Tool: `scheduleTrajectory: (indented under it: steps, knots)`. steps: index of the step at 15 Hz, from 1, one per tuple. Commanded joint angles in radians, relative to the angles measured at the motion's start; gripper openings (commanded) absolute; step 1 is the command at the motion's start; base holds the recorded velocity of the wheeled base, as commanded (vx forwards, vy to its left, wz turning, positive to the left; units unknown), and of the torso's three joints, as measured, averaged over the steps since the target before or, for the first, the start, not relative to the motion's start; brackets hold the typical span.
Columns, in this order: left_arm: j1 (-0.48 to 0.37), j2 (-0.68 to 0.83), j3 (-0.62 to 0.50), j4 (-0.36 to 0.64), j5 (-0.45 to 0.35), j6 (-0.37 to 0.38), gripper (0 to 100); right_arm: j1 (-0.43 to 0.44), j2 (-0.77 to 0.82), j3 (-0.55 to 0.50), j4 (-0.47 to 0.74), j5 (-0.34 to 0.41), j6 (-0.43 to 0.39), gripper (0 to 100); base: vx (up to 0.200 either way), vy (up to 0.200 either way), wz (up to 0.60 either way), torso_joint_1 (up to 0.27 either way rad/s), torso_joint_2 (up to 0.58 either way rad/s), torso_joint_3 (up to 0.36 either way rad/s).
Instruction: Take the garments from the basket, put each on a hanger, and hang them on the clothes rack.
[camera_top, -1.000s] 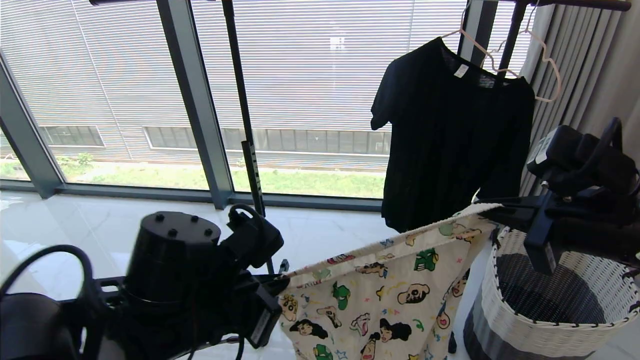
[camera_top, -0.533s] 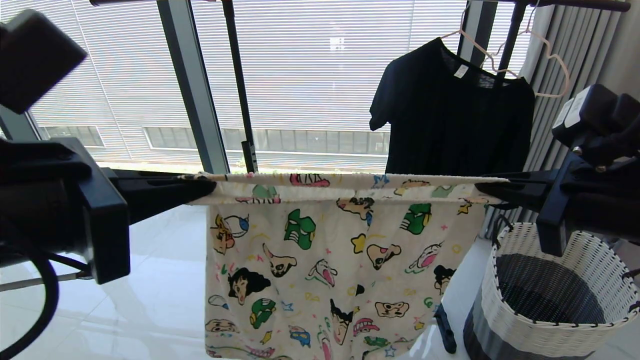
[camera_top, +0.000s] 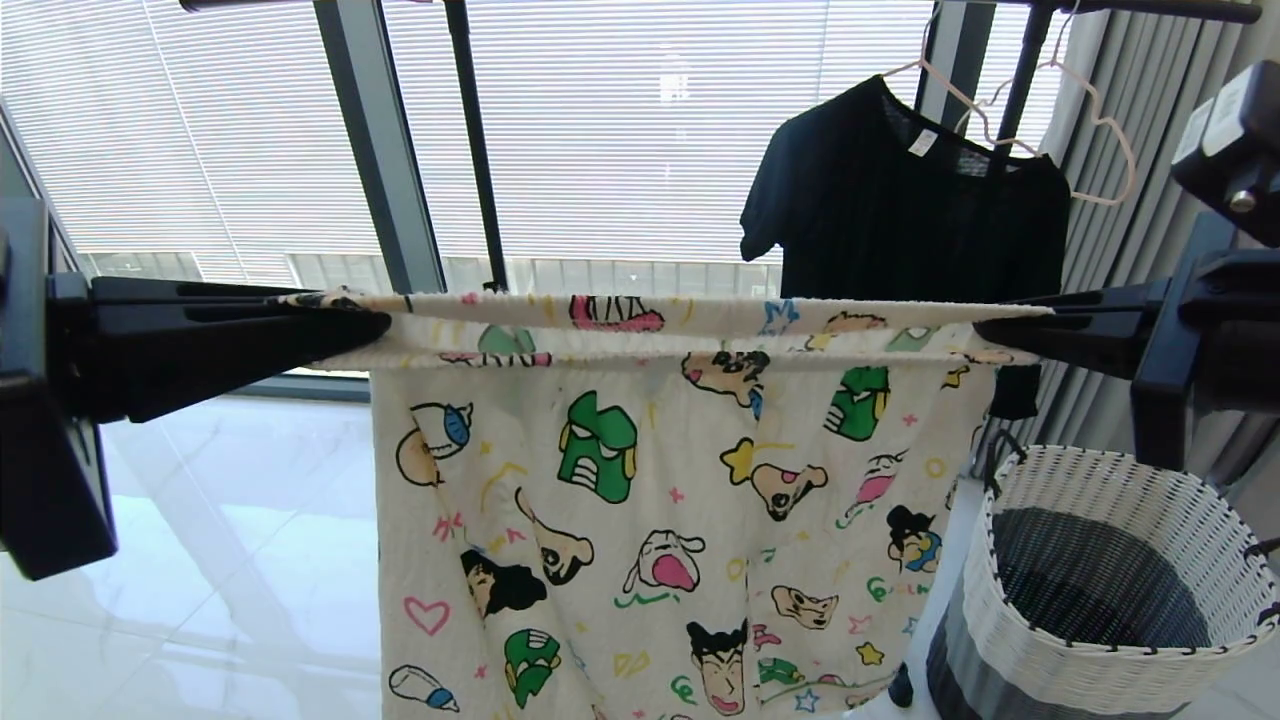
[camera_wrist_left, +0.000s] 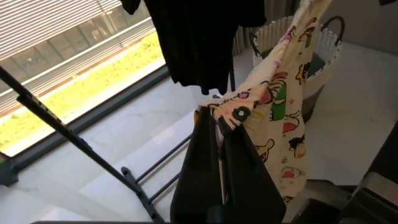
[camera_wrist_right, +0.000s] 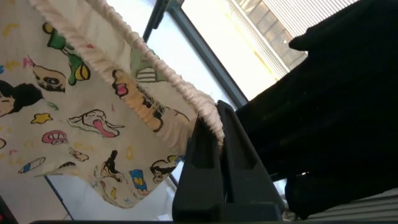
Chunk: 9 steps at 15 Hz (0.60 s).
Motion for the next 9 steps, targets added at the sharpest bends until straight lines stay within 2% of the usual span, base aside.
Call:
scheduleTrajectory:
  steps: [1, 3, 4, 5, 6, 7, 9]
  knots:
    - [-0.005, 0.013, -0.006, -0.031, -0.006, 0.037, 0, 0.002, -0.069, 0.006, 0.066, 0.005, -0.001, 0, 0.000, 0.000, 0.00, 0.000, 0.00, 0.000]
    - [-0.011, 0.056, -0.003, -0.179, -0.035, 0.061, 0, 0.053, -0.156, 0.044, 0.171, 0.009, 0.001, 0, 0.000, 0.000, 0.00, 0.000, 0.00, 0.000]
    - [-0.014, 0.069, -0.003, -0.212, -0.044, 0.061, 0, 0.076, -0.173, 0.052, 0.191, 0.009, 0.001, 0, 0.000, 0.000, 0.00, 0.000, 0.00, 0.000]
    - [-0.014, 0.093, -0.006, -0.274, -0.061, 0.063, 0, 0.154, -0.205, 0.064, 0.233, 0.009, 0.002, 0, 0.000, 0.000, 0.00, 0.000, 0.00, 0.000]
    - [-0.015, 0.104, -0.017, -0.282, -0.064, 0.063, 0, 0.223, -0.208, 0.064, 0.257, 0.003, 0.001, 0, 0.000, 0.000, 0.00, 0.000, 0.00, 0.000]
    - [-0.015, 0.107, -0.020, -0.282, -0.066, 0.063, 0, 0.250, -0.202, 0.064, 0.256, 0.000, 0.001, 0, 0.000, 0.000, 0.00, 0.000, 0.00, 0.000]
    - [-0.015, 0.105, -0.018, -0.282, -0.064, 0.063, 0, 0.263, -0.184, 0.060, 0.253, -0.002, -0.001, 0, 0.000, 0.000, 0.00, 0.000, 0.00, 0.000]
